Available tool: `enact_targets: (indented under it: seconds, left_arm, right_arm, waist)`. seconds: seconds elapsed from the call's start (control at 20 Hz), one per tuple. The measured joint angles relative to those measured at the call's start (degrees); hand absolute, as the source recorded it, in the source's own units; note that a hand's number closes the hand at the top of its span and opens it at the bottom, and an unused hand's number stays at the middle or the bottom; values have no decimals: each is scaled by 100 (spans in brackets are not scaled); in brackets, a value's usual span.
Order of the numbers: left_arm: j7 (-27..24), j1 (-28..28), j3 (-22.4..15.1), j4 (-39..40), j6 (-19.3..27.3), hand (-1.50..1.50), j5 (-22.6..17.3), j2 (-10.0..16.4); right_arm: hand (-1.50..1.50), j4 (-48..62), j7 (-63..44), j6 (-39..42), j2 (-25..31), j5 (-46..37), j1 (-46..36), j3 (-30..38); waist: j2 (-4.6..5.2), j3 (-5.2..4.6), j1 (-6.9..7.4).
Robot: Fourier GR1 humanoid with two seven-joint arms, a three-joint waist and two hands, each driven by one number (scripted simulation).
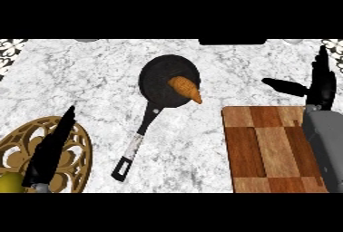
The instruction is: Pick the croissant from the cutting board and place it in the pan
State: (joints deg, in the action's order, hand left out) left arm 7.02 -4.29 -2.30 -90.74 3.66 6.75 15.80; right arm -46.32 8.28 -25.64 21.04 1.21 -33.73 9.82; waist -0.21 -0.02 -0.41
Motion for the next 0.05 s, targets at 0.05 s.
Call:
enact_targets:
  seconds: [0.05]
  left_arm:
    - [3,-23,25,-40,-27,0,-6,3]
  right_arm:
    - [-150,-147,-58,136,116,38,117,24]
  waist:
    - [2,1,6]
